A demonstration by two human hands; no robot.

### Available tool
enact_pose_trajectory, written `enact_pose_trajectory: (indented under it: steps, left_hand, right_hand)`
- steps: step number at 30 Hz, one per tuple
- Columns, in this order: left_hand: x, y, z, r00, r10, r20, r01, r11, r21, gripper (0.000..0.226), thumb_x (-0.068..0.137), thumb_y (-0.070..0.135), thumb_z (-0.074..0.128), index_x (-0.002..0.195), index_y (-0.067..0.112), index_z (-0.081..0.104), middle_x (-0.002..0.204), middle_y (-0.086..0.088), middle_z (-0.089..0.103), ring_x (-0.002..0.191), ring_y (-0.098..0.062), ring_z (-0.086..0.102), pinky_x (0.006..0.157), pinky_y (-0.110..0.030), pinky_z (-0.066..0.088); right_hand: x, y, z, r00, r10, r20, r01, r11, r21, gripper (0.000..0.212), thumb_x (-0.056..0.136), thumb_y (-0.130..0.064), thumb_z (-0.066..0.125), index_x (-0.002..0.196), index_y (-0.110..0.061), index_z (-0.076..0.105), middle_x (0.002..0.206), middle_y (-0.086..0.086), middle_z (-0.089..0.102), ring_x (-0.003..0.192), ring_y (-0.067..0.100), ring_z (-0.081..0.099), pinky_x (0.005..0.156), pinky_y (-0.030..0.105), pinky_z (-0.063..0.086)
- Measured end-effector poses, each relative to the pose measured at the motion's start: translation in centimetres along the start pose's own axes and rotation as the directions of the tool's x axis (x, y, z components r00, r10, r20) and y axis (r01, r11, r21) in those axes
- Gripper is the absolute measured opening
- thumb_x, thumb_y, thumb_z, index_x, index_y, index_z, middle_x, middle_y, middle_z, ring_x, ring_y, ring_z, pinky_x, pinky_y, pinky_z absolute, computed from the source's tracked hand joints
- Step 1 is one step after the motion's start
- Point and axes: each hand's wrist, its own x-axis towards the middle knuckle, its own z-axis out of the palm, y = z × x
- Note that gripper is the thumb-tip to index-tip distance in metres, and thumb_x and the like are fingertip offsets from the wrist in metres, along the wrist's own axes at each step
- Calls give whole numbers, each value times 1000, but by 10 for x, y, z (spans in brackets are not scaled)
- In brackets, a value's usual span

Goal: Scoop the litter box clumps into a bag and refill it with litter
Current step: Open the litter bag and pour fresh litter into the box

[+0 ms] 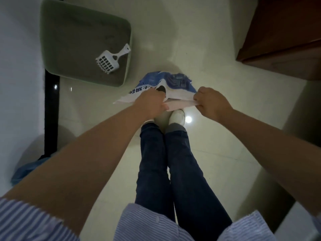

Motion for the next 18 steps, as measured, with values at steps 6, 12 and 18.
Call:
enact_pose_trajectory:
  steps: [6,12,18]
  left_hand:
    - [49,-7,-6,1000,15,-20,-14,999,29,44,93,30,52,118,-4,45,116,-21,55,107,-33,52,83,-36,40]
    - [67,-16,-15,993,-6,-114,8,1000,15,35,92,30,53,105,-2,53,104,-19,60,98,-32,55,76,-35,40]
    - [67,-31,-17,981,-119,-151,133,988,81,35,94,28,48,108,-3,54,109,-22,59,101,-33,53,79,-37,39]
  right_hand:
    - [44,43,13,996,15,-89,0,987,163,20,68,-4,53,59,5,68,56,23,63,48,33,64,48,31,52]
    - [45,70,31,960,274,-58,-230,888,397,21,73,0,70,91,11,70,90,30,68,83,40,67,79,30,41]
    - [55,46,49,947,294,-126,-234,906,352,19,78,-5,57,76,9,70,72,26,68,63,35,68,60,30,55]
